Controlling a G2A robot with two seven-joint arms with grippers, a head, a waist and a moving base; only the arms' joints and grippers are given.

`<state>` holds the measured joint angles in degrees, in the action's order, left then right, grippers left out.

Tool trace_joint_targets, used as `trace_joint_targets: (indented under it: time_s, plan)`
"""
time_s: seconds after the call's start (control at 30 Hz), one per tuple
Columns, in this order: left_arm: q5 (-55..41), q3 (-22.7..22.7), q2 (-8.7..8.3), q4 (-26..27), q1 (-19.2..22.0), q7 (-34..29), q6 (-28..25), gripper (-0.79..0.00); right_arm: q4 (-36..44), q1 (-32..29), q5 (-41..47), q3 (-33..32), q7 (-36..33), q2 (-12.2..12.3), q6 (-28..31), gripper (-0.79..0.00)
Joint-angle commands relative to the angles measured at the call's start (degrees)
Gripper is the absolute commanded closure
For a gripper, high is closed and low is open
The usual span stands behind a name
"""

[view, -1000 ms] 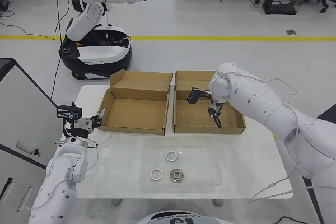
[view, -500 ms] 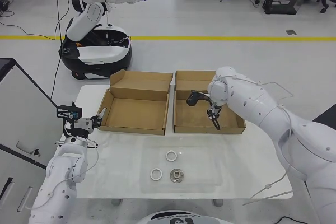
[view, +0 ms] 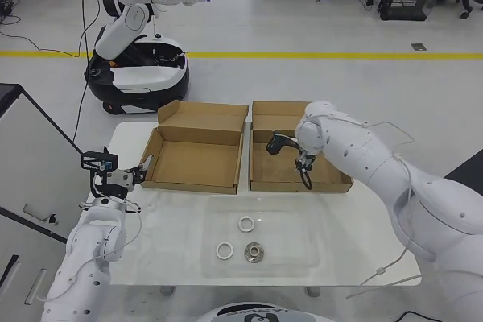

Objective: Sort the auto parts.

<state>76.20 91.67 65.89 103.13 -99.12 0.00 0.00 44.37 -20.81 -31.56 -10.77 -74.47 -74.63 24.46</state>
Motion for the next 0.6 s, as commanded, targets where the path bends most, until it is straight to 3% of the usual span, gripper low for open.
trace_joint_targets:
  time_s: [0.0,0.57]
  plan:
    - [0.0,0.0,0.0,0.0,0.0,0.0,0.0,-0.785,-0.4,-0.2,-0.2,-0.1,0.0,-0.1,0.0,0.0]
    - [0.0,0.0,0.0,0.0,0.0,0.0,0.0,-0.785,-1.9,-1.5,-1.8,-1.8,0.2,-1.2,-0.4,0.0]
